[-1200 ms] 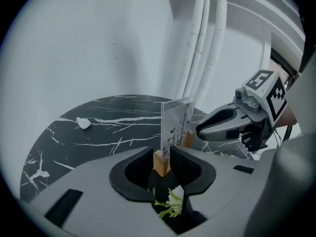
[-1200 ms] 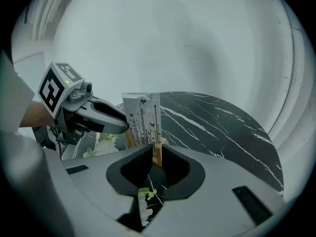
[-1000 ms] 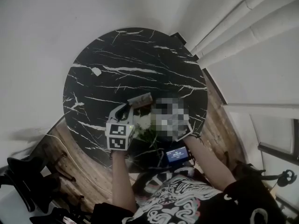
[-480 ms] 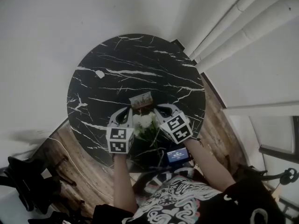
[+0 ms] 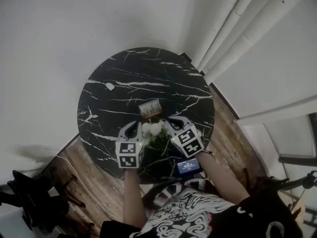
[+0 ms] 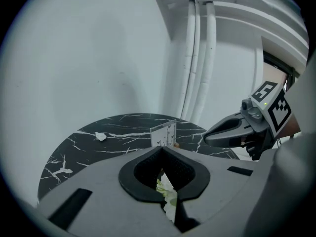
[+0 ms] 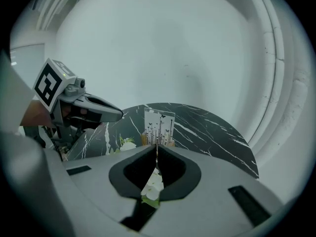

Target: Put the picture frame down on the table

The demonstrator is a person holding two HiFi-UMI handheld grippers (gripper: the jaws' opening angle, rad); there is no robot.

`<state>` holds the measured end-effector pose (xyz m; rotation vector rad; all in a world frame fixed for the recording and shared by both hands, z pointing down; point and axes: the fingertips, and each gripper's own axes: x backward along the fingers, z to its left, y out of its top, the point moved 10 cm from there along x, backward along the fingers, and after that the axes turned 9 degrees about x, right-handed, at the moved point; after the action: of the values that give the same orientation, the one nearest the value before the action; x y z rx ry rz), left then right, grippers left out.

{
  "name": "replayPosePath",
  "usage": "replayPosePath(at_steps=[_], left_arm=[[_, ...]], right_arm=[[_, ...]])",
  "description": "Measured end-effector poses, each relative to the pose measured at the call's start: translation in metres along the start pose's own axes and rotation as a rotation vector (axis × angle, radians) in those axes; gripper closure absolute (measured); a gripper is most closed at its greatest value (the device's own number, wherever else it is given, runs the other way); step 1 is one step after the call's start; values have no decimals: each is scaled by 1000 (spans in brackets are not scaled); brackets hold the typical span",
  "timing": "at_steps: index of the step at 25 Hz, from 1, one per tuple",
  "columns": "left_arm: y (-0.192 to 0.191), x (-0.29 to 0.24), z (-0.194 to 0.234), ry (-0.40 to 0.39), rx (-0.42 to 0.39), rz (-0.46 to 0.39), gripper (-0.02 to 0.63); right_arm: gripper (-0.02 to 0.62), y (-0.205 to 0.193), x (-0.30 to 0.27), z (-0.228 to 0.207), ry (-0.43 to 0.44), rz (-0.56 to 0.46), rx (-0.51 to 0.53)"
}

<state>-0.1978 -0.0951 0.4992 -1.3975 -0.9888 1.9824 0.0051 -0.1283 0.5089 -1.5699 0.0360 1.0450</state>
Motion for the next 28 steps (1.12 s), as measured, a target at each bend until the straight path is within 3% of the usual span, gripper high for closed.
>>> replayPosePath(at_steps=[7,14,21,26,28], left_arm=[[0,27,-14,2,-6,-61,591],[5,63,-34,-2,-17,-170,591],[3,86,-48,53,-2,-244,591],[-1,98,-66,113,-50,-259,591],[1,104,-73,114,-23,-276,591]], right_arm=[[571,5,30,11,-60,-50,-7],[571,10,59,20,-183,-123,-75],[571,20,89,35,-160,-197,-41],[571,15,107,39,-125,-231,-47],[572,13,115,39,-119,-244,-51]])
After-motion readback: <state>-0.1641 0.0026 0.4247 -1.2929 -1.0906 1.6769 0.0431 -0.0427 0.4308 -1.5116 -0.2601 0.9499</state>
